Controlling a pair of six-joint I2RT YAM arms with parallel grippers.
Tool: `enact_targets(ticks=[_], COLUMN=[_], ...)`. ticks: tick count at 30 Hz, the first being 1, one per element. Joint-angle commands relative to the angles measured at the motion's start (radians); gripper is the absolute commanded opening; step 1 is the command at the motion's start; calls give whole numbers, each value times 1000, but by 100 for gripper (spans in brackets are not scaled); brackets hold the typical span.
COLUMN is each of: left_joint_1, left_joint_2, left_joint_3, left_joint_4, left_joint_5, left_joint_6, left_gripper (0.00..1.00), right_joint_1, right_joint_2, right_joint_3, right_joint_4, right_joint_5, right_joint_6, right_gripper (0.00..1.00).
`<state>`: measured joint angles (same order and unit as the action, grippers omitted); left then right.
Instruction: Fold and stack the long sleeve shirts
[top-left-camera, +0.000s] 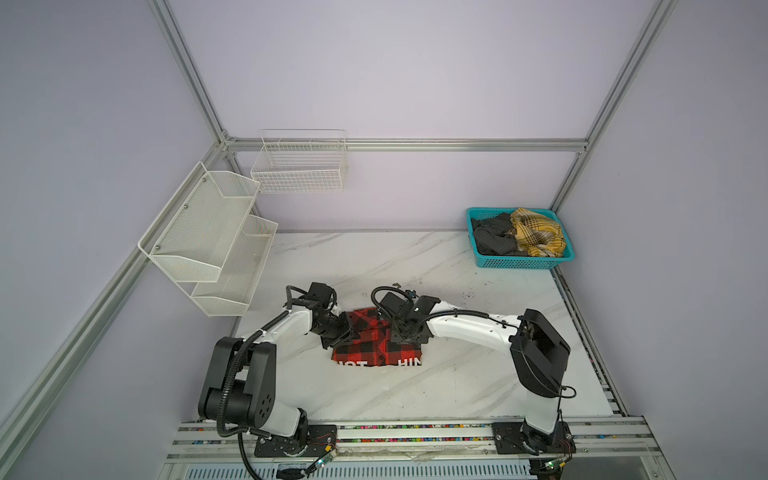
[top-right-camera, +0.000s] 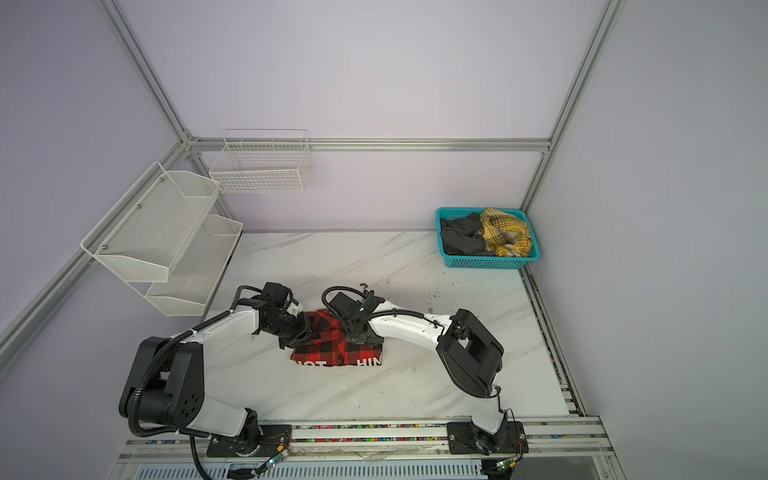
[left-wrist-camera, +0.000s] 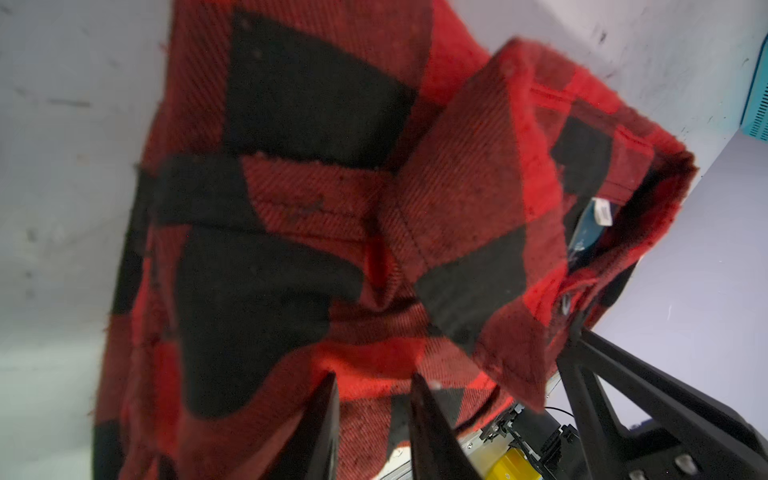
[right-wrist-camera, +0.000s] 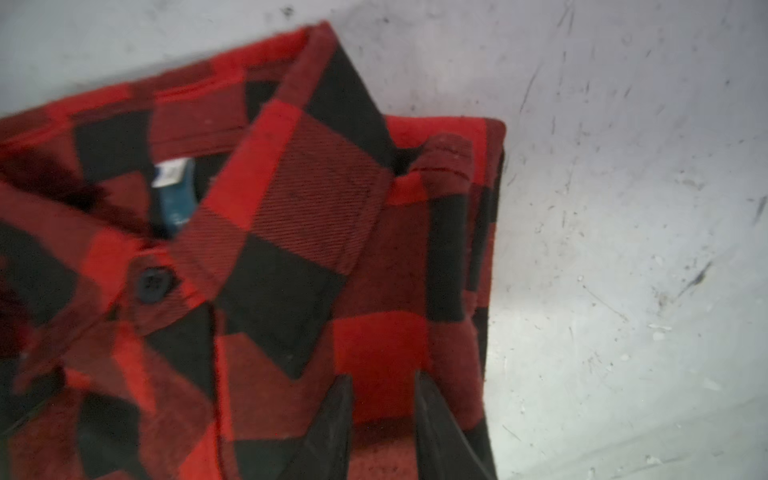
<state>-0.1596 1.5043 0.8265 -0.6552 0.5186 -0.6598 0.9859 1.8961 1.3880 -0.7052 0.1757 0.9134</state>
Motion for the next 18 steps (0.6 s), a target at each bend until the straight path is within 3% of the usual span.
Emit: enact_targets(ticks=[1, 7, 12, 18], left_joint_1=[-6, -6, -8, -9], left_joint_2=[18, 30, -23, -146], left_joint_3=[-4, -22, 14, 168], left_joint_4=[39, 59, 45, -16], left_joint_5=[2, -8, 27, 36], left_joint_6=[28, 28, 1, -44], left_gripper=[28, 28, 30, 30], right_joint_1=[-32, -75, -84, -83], right_joint_2=[-13, -37, -48, -84], right_joint_3=[-84, -210, -150, -15], right_joint_4=[82, 203, 155, 31], right_joint_5=[-48, -97, -86, -28], right_joint_6=[30, 31, 2, -51], right_gripper=[25, 19, 19, 16])
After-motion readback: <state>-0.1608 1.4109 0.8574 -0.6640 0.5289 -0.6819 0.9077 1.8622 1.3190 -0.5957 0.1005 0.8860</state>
